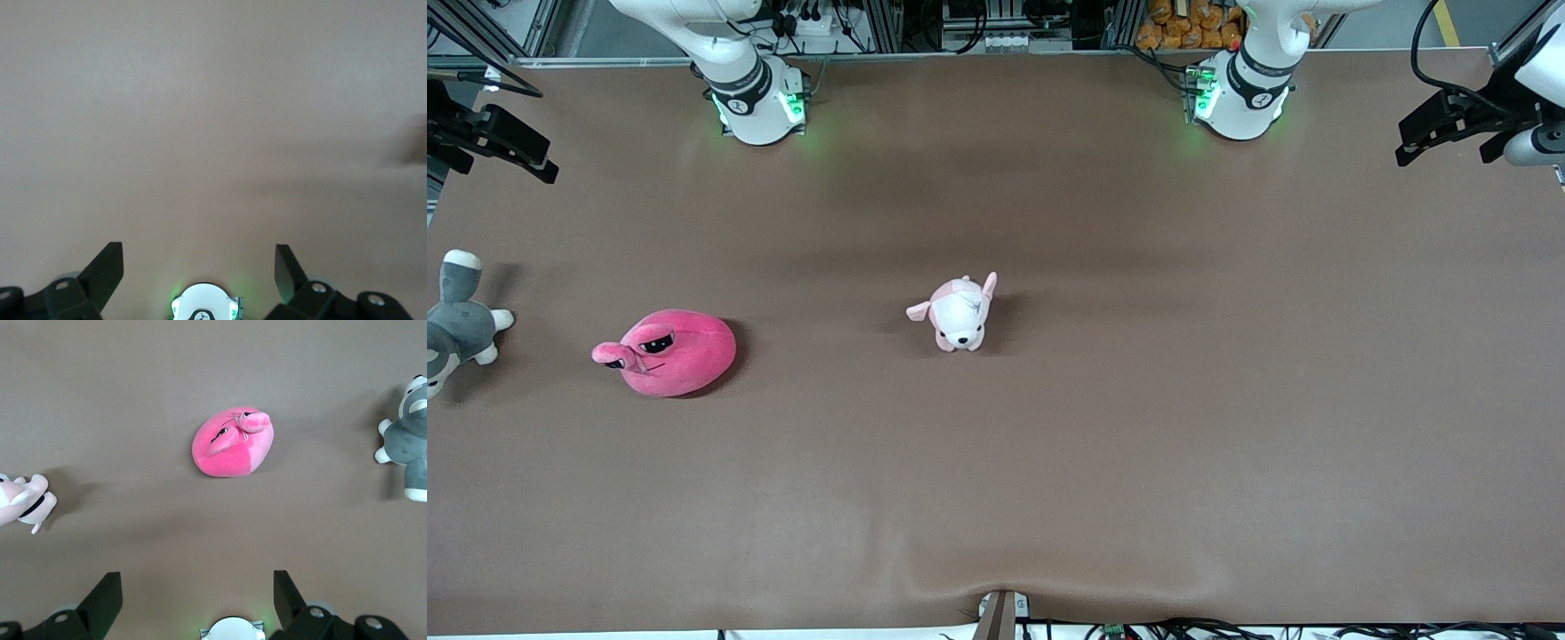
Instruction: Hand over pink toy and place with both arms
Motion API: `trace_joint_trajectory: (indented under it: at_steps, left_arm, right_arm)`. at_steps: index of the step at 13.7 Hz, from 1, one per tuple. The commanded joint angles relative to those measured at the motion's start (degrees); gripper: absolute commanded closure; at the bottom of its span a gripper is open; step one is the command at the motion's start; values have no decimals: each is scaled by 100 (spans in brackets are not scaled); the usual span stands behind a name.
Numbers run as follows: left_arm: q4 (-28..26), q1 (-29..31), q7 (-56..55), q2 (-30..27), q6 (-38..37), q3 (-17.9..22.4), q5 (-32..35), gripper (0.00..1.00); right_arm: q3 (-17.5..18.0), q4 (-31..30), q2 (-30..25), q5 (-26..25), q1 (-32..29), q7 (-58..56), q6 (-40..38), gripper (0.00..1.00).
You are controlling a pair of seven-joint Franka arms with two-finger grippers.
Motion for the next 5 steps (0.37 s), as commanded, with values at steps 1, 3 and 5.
trace_joint_trajectory:
  at_steps: [1, 3, 5]
  left_arm:
    - [194, 17, 136, 59, -166, -21, 117, 0]
    - [194, 17, 136, 59, -166, -21, 117, 0]
    - [194, 17, 136, 59, -166, -21, 117, 0]
  right_arm:
    - [46, 129, 64, -83, -35, 2, -91, 0]
    - [46, 129, 64, -83, -35, -68, -82, 0]
    - [46, 129, 64, -83, -26, -94, -65, 0]
